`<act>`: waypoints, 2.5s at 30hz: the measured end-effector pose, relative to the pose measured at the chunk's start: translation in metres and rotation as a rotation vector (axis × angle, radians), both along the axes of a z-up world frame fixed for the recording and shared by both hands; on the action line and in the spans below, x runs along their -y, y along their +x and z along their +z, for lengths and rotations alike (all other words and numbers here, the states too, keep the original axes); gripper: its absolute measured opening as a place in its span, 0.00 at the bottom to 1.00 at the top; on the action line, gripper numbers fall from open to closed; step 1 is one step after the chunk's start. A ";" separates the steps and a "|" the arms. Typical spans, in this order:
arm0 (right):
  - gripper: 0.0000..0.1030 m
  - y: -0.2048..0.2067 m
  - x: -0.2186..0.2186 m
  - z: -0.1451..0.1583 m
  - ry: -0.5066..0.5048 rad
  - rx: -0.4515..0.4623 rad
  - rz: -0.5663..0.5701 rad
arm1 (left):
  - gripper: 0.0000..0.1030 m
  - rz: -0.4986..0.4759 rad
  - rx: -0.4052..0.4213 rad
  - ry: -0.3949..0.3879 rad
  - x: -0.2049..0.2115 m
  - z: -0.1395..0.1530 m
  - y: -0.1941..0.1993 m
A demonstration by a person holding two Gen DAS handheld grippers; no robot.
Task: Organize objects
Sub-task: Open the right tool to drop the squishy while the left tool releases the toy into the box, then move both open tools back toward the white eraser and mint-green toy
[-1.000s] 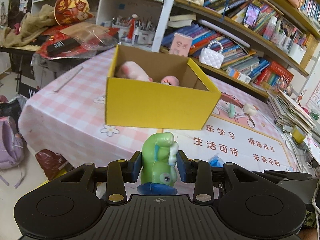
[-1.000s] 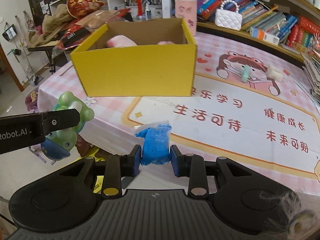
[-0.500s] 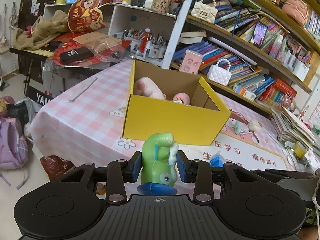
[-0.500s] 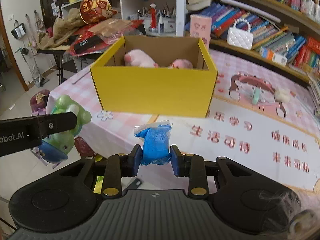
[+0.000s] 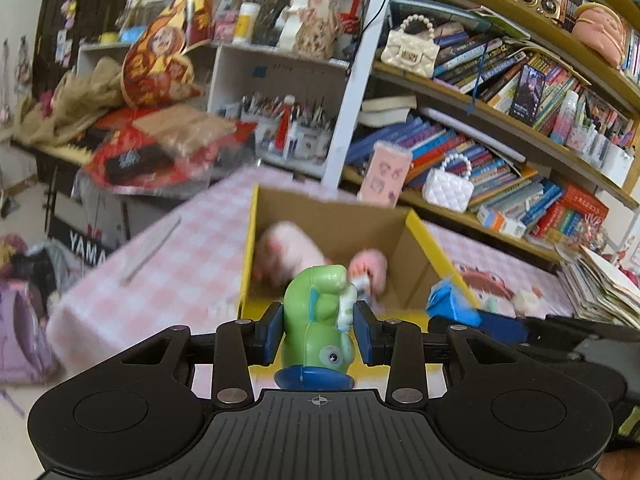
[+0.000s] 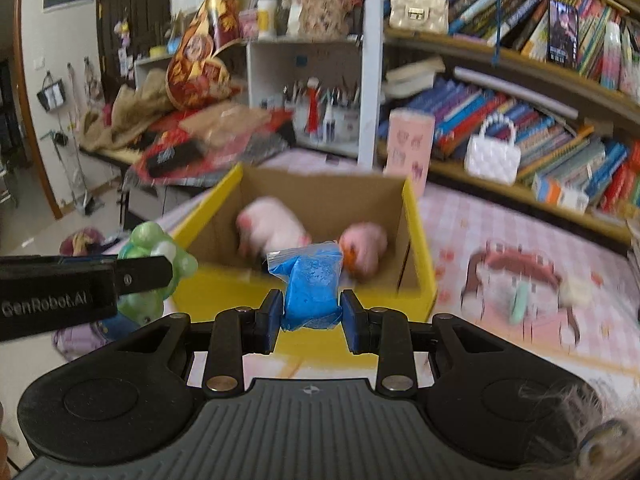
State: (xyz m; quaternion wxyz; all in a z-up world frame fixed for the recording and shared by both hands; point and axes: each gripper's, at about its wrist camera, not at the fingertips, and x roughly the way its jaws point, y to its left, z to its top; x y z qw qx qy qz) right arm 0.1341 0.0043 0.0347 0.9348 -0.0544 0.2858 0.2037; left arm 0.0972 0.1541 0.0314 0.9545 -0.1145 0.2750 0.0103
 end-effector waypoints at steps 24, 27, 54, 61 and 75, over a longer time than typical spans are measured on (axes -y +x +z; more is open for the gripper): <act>0.29 0.199 -0.054 -0.058 -0.123 -0.240 0.177 | 0.36 0.082 -0.198 0.160 0.012 -0.054 0.137; 0.29 0.206 -0.056 -0.063 -0.141 -0.272 0.167 | 0.37 0.084 -0.199 0.162 0.012 -0.054 0.140; 0.40 0.098 -0.003 0.004 0.004 -0.030 -0.029 | 0.89 0.092 -0.001 0.063 -0.001 -0.002 0.047; 0.42 0.042 0.011 -0.005 -0.033 -0.026 -0.053 | 0.92 0.064 -0.025 0.077 -0.002 -0.009 0.006; 0.44 -0.059 0.024 -0.048 -0.054 -0.136 -0.105 | 0.93 0.025 -0.148 0.095 0.011 -0.037 -0.059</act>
